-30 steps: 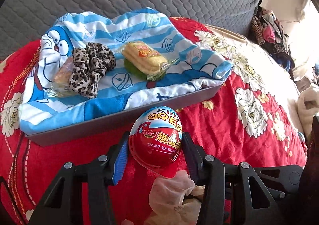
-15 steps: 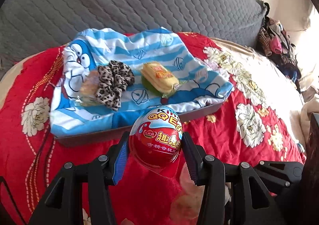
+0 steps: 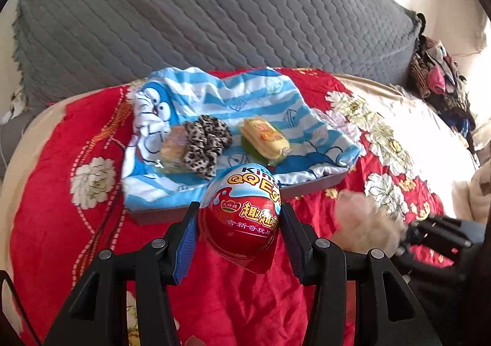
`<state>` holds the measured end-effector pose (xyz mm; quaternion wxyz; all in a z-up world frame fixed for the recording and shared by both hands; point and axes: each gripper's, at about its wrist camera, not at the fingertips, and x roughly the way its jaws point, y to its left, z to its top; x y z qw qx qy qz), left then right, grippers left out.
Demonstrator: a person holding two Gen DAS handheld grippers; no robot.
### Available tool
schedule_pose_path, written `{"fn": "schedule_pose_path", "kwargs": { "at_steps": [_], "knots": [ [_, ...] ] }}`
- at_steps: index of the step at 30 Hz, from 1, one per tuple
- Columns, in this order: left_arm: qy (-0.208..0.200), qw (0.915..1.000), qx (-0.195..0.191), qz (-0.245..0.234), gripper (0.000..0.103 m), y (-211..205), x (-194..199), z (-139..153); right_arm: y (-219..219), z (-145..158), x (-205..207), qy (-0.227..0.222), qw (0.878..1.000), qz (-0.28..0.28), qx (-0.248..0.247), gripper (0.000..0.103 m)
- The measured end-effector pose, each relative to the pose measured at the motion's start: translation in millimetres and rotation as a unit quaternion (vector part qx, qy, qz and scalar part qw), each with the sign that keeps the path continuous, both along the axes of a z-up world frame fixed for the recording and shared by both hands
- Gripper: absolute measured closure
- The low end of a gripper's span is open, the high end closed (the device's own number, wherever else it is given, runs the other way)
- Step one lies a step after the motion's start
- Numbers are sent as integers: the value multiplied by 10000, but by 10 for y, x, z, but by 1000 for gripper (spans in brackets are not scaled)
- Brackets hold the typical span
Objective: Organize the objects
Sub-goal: 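Lift the red egg with the left tool while the right tool lifts the pink scrunchie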
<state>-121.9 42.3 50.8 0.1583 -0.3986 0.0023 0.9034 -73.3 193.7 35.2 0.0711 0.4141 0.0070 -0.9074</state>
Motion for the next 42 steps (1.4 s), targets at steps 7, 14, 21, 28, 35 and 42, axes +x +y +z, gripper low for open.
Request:
{"fn": "schedule_pose_path", "kwargs": {
  "at_steps": [7,14,21,28,35,42],
  "knots": [
    [126,9999,-30,104,50,-79,34,229,-2,338,-24,290,9996,-35,48,88],
    [298,9994,-84,142,50,-86,32,457,45,677,-118,554,9984,-107,51,88],
    [345,9989,-114,291,50,-104,-64,596,57,899,-238,719,9973,-115,93,88],
    [364,9984,-86,424,50,-138,-227,666,63,980,-404,777,9969,-103,98,88],
    [351,9981,-34,498,50,-131,-416,676,53,963,-616,795,9968,-76,98,88],
    [347,9980,-70,525,50,-51,-707,614,57,854,-890,751,9971,-82,105,88]
  ]
}}
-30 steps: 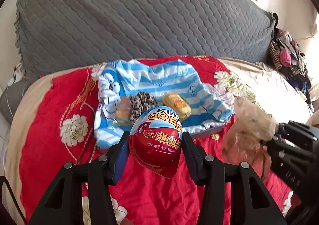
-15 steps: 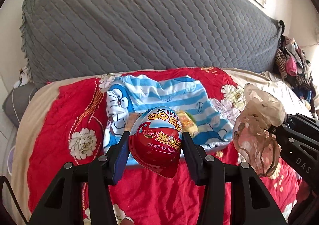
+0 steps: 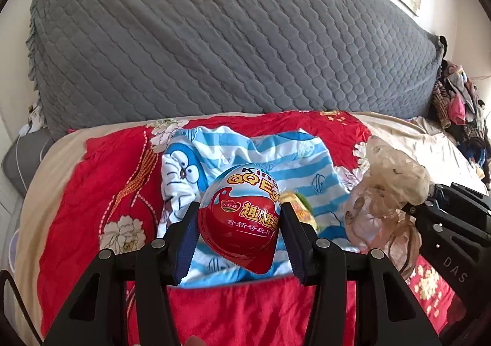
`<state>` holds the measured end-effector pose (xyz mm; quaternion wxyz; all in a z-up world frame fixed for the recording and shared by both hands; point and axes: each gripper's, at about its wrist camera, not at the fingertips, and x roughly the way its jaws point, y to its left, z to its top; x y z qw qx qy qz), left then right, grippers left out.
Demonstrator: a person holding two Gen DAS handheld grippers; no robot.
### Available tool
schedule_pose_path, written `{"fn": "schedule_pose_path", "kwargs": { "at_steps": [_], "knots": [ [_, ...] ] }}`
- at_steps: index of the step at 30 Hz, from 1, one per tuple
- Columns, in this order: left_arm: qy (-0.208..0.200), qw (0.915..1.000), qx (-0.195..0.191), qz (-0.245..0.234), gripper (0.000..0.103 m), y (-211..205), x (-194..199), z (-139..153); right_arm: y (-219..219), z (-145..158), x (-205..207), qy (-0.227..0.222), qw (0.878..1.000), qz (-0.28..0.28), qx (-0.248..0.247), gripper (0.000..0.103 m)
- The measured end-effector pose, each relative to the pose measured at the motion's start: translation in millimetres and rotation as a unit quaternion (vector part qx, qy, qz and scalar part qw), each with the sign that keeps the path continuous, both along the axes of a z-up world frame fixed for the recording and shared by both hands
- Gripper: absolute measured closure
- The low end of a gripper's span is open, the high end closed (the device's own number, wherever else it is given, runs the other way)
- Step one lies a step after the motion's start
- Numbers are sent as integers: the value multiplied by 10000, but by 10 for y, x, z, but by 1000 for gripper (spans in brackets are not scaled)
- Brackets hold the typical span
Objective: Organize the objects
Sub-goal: 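Lower the red egg and pink scrunchie onto the striped cloth with both tools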
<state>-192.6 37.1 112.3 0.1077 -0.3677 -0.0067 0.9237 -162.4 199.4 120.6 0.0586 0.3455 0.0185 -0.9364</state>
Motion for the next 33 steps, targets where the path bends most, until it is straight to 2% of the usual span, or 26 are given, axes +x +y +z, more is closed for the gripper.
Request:
{"fn": "schedule_pose_path", "kwargs": {
  "at_steps": [7,15,21,33],
  "knots": [
    [-16,10000,-50,15,50,58,-311,-158,37,-156,-317,-48,9999,-79,46,88],
    [-139,9998,-108,79,50,60,-615,-475,35,-435,-634,-188,9997,-93,83,88],
    [-296,9994,-123,131,50,47,-769,-752,11,-664,-773,-297,9994,-55,153,88],
    [-379,9988,-277,172,50,91,-1051,-1035,34,-964,-1112,-440,9989,-104,159,87]
  ]
}}
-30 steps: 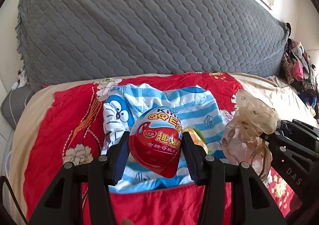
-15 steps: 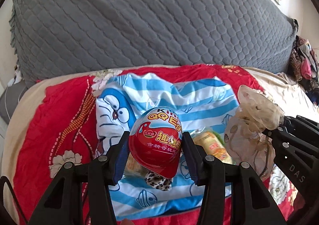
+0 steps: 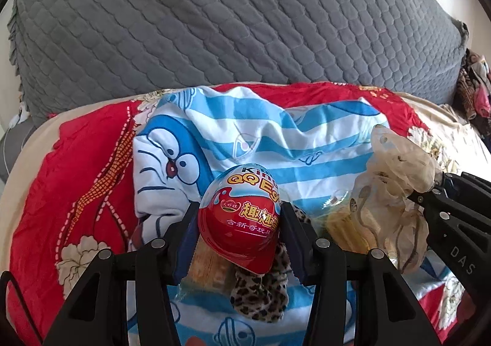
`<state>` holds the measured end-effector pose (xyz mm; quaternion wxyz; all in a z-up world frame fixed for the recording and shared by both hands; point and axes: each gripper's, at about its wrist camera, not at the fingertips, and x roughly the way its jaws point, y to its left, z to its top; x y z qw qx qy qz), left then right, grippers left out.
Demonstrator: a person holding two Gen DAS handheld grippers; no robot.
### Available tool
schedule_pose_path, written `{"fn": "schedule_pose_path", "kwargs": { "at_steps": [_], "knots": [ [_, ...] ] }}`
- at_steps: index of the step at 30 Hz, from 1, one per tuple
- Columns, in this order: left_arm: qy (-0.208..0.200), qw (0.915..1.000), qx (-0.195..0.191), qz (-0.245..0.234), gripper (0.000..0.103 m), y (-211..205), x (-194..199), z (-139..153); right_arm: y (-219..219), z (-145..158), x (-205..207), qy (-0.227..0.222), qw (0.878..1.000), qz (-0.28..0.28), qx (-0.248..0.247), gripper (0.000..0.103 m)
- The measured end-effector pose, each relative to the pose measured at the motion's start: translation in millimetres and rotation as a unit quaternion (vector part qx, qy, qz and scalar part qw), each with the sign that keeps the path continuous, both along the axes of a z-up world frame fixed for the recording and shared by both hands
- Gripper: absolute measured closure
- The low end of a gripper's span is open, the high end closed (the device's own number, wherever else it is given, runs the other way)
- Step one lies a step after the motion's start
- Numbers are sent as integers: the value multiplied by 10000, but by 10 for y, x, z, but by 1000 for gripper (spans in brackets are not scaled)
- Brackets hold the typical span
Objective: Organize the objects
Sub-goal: 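Lower the red egg and pink scrunchie onto the striped cloth with both tools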
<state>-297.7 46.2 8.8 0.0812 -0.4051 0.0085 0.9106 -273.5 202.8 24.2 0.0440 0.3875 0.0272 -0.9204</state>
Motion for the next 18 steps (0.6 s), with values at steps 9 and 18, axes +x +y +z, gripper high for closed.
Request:
{"fn": "schedule_pose_path", "kwargs": {
  "at_steps": [9,18],
  "knots": [
    [18,10000,-72,6,50,59,-109,-151,-28,-248,-198,-186,9998,4,67,87],
    [-54,9999,-90,-9,51,122,-167,-247,-37,-427,-257,-341,9993,-61,121,85]
  ]
}}
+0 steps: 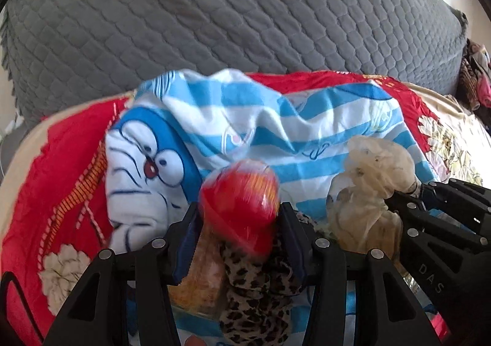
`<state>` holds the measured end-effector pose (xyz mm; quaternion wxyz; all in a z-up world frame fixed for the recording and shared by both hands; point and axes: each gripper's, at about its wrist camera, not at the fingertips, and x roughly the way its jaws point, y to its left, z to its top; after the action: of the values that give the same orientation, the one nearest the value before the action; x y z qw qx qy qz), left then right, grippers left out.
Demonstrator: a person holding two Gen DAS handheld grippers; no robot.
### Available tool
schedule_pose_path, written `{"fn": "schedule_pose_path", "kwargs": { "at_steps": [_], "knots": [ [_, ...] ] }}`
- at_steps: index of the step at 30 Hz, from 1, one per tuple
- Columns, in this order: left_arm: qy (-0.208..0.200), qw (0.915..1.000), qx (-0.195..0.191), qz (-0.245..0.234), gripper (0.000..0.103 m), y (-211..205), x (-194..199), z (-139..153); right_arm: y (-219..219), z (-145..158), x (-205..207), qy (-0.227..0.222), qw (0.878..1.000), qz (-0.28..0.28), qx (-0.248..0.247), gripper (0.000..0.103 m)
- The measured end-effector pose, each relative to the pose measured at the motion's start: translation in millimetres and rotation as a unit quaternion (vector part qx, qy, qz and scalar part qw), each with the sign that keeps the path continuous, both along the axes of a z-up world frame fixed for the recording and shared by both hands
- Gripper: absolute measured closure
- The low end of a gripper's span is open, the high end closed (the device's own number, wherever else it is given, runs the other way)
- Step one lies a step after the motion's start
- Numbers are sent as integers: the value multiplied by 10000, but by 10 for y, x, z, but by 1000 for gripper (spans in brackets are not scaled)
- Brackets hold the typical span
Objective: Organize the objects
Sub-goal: 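Lower the red egg and pink scrunchie onto the striped cloth with both tools, then open the left tool to release the egg while the right tool releases the pink scrunchie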
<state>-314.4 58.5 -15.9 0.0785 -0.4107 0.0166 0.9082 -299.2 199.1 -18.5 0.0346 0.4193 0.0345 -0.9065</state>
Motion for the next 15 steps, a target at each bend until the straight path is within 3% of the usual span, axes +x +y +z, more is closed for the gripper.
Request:
{"fn": "schedule_pose_path", "kwargs": {
  "at_steps": [15],
  "knots": [
    [31,9999,-87,56,50,11,92,-25,21,-33,78,-12,10000,-34,-22,78]
  ]
}}
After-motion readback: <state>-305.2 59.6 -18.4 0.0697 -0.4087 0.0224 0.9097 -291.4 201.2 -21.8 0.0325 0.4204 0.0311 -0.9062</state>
